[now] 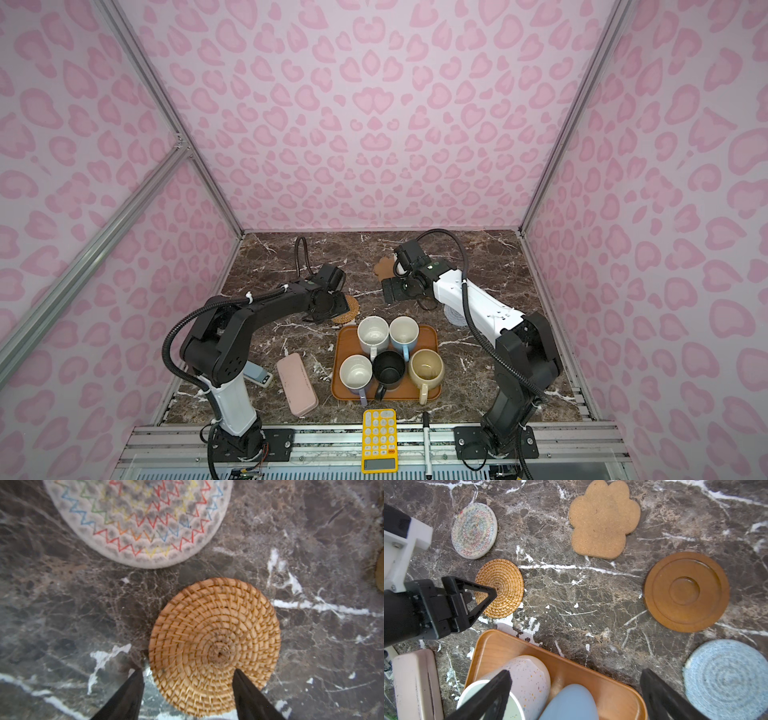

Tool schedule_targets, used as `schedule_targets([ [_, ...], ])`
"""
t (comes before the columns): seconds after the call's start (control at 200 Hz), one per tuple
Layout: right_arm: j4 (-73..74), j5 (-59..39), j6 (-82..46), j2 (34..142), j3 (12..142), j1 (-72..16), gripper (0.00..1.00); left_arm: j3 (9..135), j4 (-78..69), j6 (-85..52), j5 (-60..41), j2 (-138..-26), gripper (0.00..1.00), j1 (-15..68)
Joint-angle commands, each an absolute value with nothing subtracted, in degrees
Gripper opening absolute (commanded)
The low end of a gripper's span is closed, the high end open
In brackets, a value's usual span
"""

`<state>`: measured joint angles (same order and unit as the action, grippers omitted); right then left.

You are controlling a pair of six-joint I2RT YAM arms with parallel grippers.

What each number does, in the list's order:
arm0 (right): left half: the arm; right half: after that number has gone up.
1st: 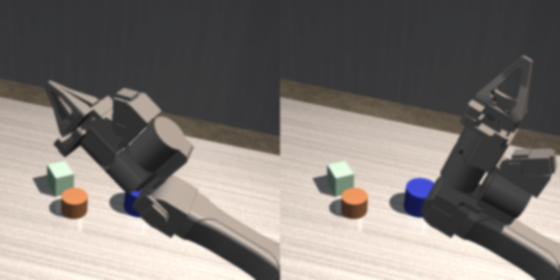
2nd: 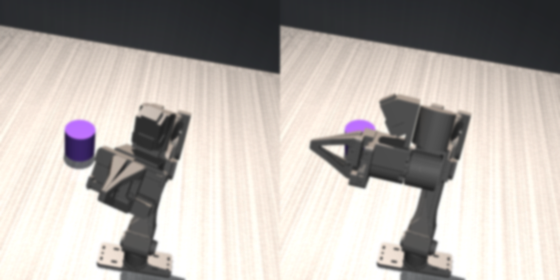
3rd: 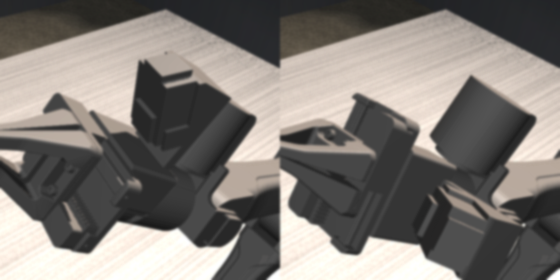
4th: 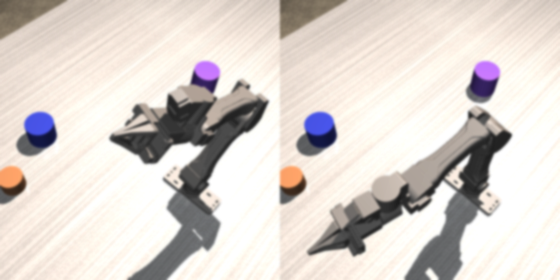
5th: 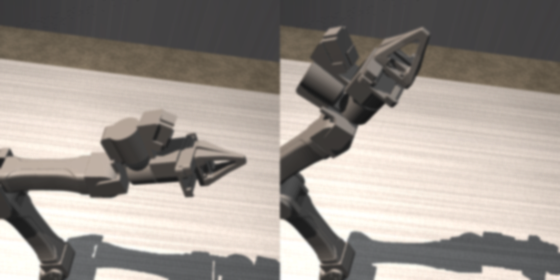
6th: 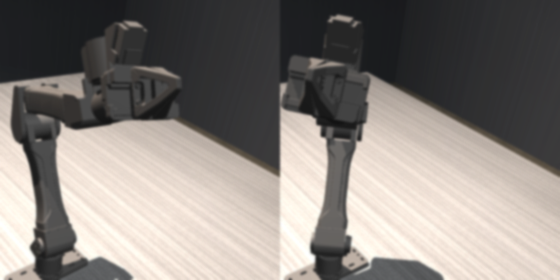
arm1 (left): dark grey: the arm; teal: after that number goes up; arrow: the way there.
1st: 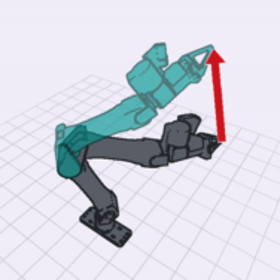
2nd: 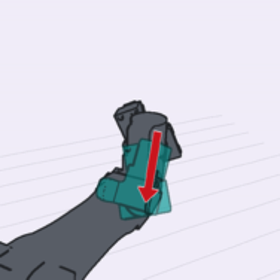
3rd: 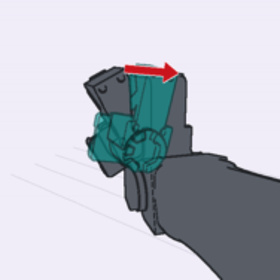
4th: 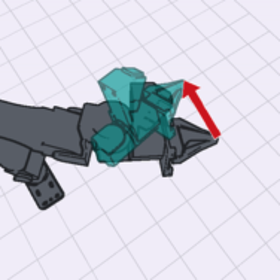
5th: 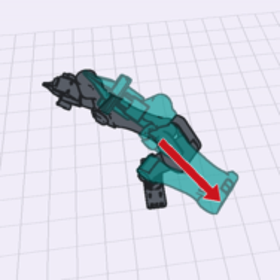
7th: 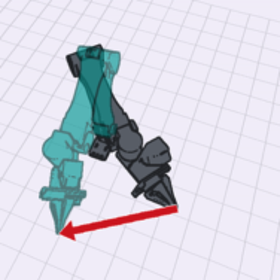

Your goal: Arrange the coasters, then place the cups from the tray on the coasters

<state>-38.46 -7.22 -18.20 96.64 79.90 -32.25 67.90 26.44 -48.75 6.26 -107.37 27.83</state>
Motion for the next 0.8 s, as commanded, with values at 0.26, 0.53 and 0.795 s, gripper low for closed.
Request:
schedule_targets([
  [0.26,-36.8,-7.6,-18.0,96.1,78.4,-31.0,0.99,77.6,38.6,-46.8,16.2,-115.3,0.66,31.4],
  [0.53,-36.4,-7.8,-18.3,95.7,77.6,-30.5,0.99,81.3,39.5,-46.2,15.5,-119.0,0.65,31.6],
  [0.795,-36.5,-7.8,-18.1,95.4,77.3,-30.0,0.99,88.8,42.8,-45.3,17.3,-124.1,0.64,31.7],
])
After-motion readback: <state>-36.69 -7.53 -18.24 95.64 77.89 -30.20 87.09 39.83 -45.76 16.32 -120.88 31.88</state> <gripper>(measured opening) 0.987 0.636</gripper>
